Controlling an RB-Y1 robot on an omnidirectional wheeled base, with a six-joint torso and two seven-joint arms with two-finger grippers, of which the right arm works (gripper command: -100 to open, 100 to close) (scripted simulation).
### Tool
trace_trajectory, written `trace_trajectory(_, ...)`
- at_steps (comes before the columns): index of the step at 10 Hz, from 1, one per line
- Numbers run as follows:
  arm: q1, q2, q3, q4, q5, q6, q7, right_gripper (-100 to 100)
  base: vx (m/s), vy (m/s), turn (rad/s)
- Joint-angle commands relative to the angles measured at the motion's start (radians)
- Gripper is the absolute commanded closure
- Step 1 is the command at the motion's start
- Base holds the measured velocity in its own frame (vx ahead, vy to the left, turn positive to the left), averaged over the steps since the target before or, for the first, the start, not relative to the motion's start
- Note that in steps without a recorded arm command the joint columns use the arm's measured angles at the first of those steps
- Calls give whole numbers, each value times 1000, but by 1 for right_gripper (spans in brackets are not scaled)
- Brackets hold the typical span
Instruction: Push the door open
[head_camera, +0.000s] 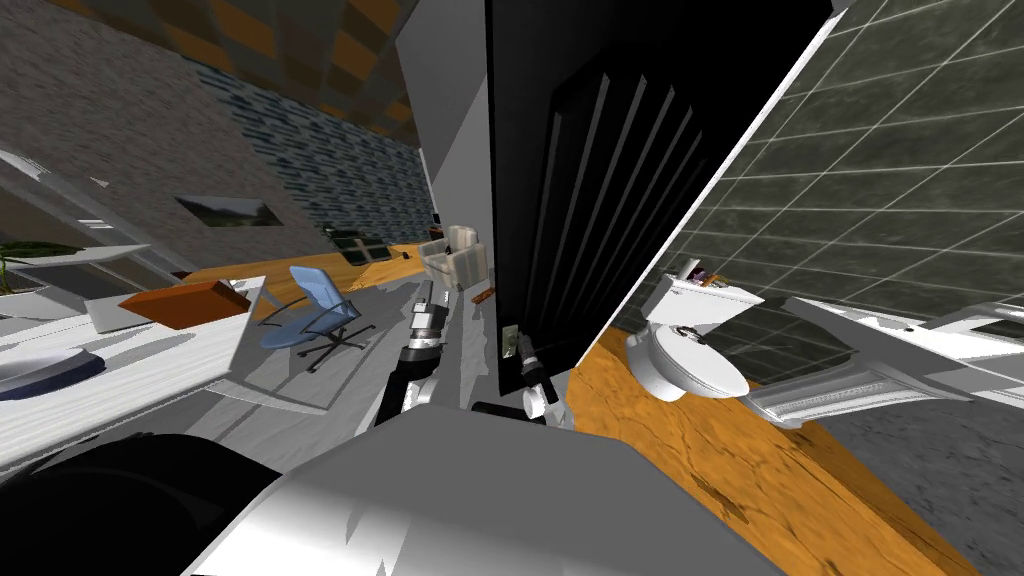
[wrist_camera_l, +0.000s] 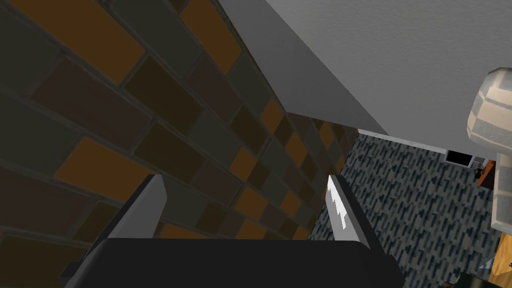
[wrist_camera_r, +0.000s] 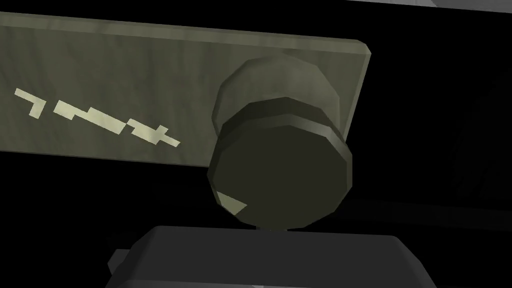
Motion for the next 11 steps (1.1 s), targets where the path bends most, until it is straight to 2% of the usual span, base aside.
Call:
trace_trajectory(1, 18, -17, 22, -10, 2, -1, 9, -100, 2, -28, -105)
trace_trajectory(3, 35, -21, 44, -21, 4, -3, 18, -100, -174, -123, 21)
trace_trajectory(5, 61, -8, 77, -36, 7, -5, 31, -100, -199, -158, -35)
trace_trajectory(9, 99, 59, 126, -59, 12, -7, 50, -100, -182, -87, -20)
trace_trajectory(10, 90, 50, 120, -43, 11, -15, 45, -100, -61, -18, 1)
trace_trajectory(11, 85, 17, 117, -39, 12, -16, 45, -100, 94, 7, 15)
